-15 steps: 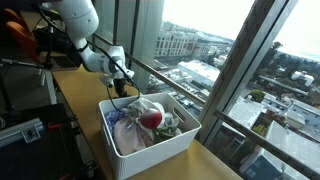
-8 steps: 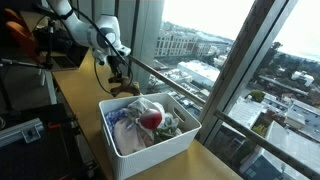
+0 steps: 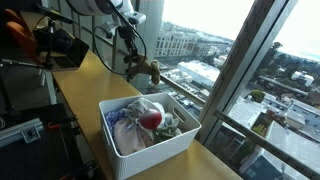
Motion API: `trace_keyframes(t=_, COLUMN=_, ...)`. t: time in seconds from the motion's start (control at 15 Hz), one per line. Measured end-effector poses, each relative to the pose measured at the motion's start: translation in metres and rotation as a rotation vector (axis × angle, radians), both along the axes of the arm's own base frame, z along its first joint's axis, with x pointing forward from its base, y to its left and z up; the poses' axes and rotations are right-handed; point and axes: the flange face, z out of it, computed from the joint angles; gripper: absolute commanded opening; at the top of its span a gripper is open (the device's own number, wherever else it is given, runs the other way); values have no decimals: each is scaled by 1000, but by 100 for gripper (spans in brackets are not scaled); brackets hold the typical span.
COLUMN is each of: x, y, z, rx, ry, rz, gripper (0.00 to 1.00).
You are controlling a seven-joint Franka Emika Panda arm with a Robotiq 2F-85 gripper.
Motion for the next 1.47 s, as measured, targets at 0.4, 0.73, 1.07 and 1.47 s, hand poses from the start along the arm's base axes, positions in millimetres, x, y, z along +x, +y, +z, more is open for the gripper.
trace_keyframes(t=0.4, x=-13, y=-148, z=-23, rx=-50, ry=79, rz=-162, gripper=5)
trace_keyframes(t=0.73, x=-46, y=-148, z=-137, rx=-52, ry=245, rz=-150, gripper=5)
trace_keyframes(t=1.07, x=-62, y=-144, z=-223, rx=-29, ry=384, rz=-168, gripper=58)
trace_keyframes(t=1.47, x=-48, y=-153, z=-211, rx=14, ry=389, rz=-223, gripper=99)
